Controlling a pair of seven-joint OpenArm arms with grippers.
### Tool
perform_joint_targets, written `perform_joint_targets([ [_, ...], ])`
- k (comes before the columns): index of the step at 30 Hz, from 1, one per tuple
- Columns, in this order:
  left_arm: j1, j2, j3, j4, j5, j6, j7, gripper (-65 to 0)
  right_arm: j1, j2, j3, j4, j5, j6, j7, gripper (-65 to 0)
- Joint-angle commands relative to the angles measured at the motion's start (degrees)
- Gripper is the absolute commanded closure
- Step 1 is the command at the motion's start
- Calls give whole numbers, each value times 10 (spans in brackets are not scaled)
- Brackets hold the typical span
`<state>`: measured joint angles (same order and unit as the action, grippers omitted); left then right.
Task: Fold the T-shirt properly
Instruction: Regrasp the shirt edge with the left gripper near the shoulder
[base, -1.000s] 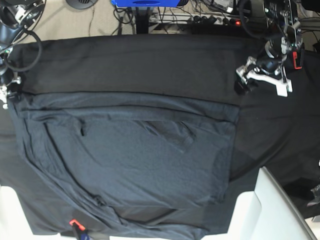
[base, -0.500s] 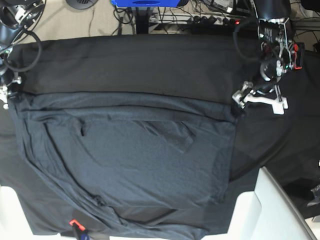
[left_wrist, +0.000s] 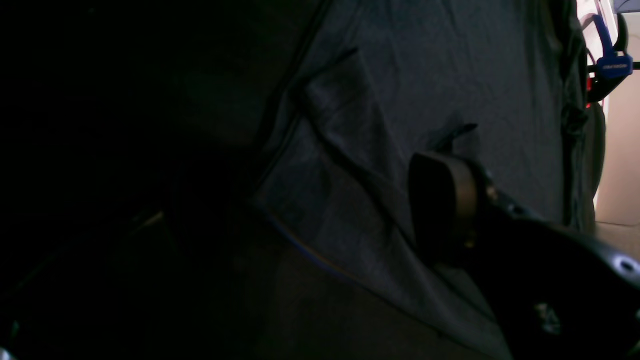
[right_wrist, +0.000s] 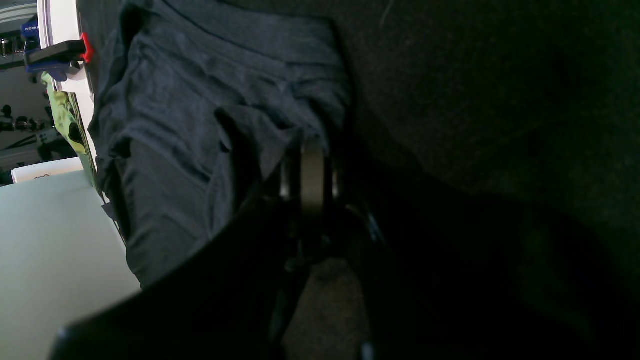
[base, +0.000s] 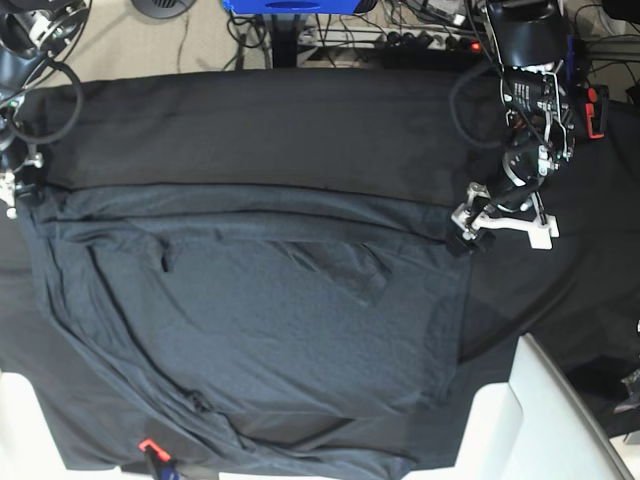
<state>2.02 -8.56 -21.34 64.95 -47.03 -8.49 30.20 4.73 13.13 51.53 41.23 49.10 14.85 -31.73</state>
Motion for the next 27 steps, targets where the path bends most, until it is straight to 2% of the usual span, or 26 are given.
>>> perform_joint_targets([
  [1, -2, 2, 0, -1, 2, 6, 18, -525, 0, 5, -1, 0, -20, -15, -16, -2],
  [9, -12, 3, -2, -24, 2, 6, 17, -505, 0, 5, -1, 0, -20, -18, -16, -2],
  [11, -12, 1, -3, -26, 2, 6, 17, -425, 0, 5, -1, 0, -20, -18, -16, -2],
  [14, -13, 2, -6, -26, 2, 6, 17, -255, 0, 5, -1, 0, -20, -18, -16, -2],
  [16, -13, 2, -7, -27, 2, 6, 17, -174, 0, 5, -1, 0, -20, -18, -16, -2],
  [22, -15, 1, -7, -28, 2, 6, 16, 0, 0, 5, -1, 0, -20, -19, -16, -2],
  [27, -15, -2, -8, -21, 2, 6, 17, 0, -1, 5, -2, 3, -20, -19, -18, -2],
])
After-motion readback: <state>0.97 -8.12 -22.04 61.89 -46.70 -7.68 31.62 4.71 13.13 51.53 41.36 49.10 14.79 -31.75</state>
